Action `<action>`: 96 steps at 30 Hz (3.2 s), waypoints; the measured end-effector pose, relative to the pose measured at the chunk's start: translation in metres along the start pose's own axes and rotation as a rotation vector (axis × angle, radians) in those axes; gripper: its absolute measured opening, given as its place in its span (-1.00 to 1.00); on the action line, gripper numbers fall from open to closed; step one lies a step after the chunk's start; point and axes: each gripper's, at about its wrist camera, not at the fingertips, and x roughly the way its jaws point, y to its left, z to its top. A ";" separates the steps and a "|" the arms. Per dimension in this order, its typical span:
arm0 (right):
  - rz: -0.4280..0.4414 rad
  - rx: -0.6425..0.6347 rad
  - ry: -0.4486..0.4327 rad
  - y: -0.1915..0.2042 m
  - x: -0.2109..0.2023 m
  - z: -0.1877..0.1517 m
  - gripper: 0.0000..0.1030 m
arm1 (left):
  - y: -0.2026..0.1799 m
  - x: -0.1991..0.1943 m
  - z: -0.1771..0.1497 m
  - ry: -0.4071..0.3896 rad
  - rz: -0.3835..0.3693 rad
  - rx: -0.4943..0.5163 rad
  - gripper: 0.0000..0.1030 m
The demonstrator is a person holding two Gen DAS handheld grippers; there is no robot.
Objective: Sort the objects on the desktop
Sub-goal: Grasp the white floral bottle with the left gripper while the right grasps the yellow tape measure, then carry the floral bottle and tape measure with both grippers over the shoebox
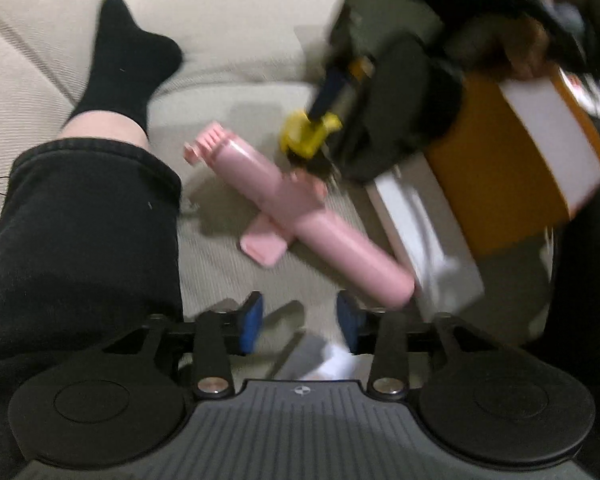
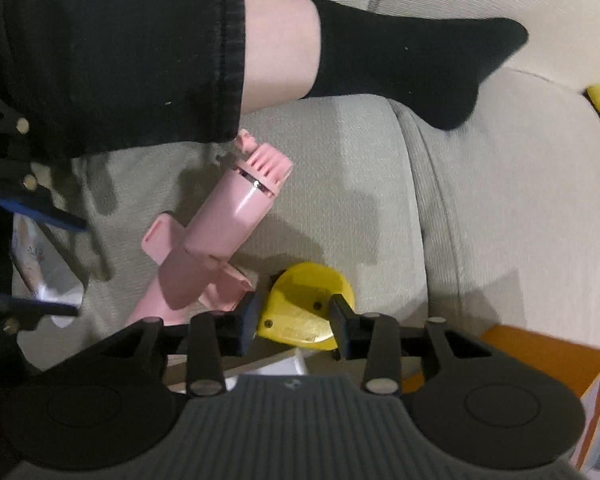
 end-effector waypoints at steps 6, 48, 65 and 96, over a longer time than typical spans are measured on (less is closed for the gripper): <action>-0.046 -0.093 0.023 0.010 0.005 -0.003 -0.03 | -0.020 0.006 -0.015 0.111 0.021 0.091 0.02; -0.094 0.046 -0.125 0.007 -0.050 -0.017 -0.58 | -0.059 -0.007 -0.050 0.127 0.155 0.055 0.13; -0.159 0.227 -0.387 0.014 -0.168 -0.096 -0.59 | -0.076 -0.106 0.000 -0.262 0.161 0.009 0.07; 0.358 0.994 -0.412 -0.144 -0.007 -0.190 -0.59 | -0.112 -0.064 0.123 -0.260 0.034 0.112 0.07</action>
